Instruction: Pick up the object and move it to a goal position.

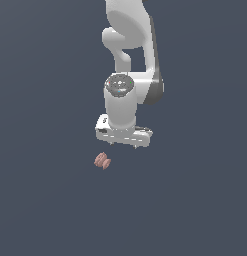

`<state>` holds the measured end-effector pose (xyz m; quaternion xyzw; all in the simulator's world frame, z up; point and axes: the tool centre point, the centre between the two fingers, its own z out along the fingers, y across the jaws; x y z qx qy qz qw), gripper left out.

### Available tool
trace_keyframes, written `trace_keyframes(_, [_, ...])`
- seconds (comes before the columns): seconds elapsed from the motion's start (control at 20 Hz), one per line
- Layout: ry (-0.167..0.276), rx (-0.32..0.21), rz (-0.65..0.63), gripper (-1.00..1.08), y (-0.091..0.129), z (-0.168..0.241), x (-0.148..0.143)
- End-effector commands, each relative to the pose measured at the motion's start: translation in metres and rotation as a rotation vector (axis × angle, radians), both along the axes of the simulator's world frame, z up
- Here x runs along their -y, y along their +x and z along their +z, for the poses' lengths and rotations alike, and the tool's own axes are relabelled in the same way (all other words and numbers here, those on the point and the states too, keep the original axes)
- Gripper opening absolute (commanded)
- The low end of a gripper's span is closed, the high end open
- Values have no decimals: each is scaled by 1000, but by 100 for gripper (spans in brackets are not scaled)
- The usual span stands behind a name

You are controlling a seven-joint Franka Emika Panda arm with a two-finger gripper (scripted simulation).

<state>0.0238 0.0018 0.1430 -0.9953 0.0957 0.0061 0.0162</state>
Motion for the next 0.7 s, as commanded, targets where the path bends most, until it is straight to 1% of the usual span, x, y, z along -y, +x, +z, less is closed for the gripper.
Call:
trace_keyframes(0.0, [-6,-1,-92,100,7,-12,22])
trace_keyframes(0.15, [-14,-1,-194,100,13,-26,47])
trace_keyframes(0.35, [-24,1,-296,100,18,-40,73])
trace_keyframes(0.65, [-33,2,-379,100,21,-52,95])
